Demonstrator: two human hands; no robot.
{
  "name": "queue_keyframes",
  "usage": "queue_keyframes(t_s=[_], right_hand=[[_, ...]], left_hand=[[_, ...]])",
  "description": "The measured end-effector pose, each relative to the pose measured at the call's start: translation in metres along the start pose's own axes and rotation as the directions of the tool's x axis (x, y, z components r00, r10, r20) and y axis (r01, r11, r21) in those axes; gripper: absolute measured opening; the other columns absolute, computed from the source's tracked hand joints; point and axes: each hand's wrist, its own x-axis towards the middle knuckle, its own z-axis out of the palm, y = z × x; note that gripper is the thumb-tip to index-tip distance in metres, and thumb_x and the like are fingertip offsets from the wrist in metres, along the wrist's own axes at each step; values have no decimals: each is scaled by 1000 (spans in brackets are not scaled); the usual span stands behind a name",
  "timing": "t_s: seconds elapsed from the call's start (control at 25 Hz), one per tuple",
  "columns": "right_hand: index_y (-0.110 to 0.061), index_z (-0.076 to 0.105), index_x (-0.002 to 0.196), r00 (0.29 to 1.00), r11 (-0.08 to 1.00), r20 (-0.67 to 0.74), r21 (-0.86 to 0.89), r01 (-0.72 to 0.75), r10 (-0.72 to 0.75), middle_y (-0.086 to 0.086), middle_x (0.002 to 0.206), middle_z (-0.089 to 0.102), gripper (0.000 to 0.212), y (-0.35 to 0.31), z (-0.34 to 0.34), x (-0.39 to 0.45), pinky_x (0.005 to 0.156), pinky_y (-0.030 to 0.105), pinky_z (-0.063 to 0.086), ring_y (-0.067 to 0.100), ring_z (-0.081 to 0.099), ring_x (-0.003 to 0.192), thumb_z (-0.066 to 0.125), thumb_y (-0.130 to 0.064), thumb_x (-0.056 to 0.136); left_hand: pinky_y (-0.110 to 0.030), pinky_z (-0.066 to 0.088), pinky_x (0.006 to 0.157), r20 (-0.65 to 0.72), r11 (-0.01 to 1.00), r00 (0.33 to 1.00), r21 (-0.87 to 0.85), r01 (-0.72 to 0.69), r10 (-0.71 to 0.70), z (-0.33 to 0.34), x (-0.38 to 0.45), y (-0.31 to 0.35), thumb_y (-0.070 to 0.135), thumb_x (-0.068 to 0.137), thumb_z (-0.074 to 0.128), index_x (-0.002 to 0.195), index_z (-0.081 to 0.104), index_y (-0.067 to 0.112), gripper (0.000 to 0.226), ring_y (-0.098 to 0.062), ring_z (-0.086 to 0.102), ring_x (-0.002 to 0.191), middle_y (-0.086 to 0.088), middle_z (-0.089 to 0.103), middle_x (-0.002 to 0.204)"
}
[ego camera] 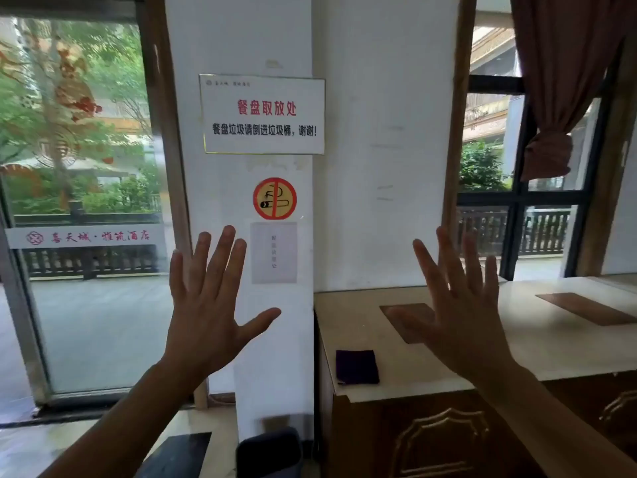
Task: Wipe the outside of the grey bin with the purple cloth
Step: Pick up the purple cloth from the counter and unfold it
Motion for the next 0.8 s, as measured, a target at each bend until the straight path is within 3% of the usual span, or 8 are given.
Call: queue_keyframes(t_s=[0.2,0.36,0.52,0.68,0.8], right_hand=[[-24,18,158,995,997,97,-77,-15,22,10,168,3,94,34,21,-35,118,64,6,34,-1,154,34,-79,84],[-19,21,158,984,999,176,-51,-17,26,12,168,9,93,59,51,-65,118,64,10,35,4,154,39,-75,86],[-16,29,155,965,998,257,-20,-53,57,12,166,18,87,66,89,-77,120,61,12,34,10,153,36,-72,88],[-15,46,146,933,994,347,22,-110,96,12,157,40,80,59,140,-83,115,61,27,33,27,148,33,-70,89],[-15,49,144,904,982,404,58,-180,141,11,151,49,77,54,186,-86,114,54,33,31,36,145,34,-69,91]], left_hand=[[-58,2,116,44,997,998,-53,56,-53,32,-23,46,77,85,27,154,0,22,93,-35,7,149,-13,11,162],[-61,7,115,146,993,989,-103,51,-36,63,-43,72,73,86,30,154,12,19,88,-34,9,148,-15,19,160],[-63,15,113,244,983,970,-171,67,-24,105,-57,78,71,86,36,151,22,16,86,-33,13,148,-15,25,159],[-58,17,115,350,966,937,-238,99,-10,163,-76,73,69,86,40,149,31,16,82,-30,19,147,-13,33,156],[-55,20,115,409,942,912,-311,123,16,210,-90,65,66,89,39,146,38,14,77,-28,26,144,-13,40,152]])
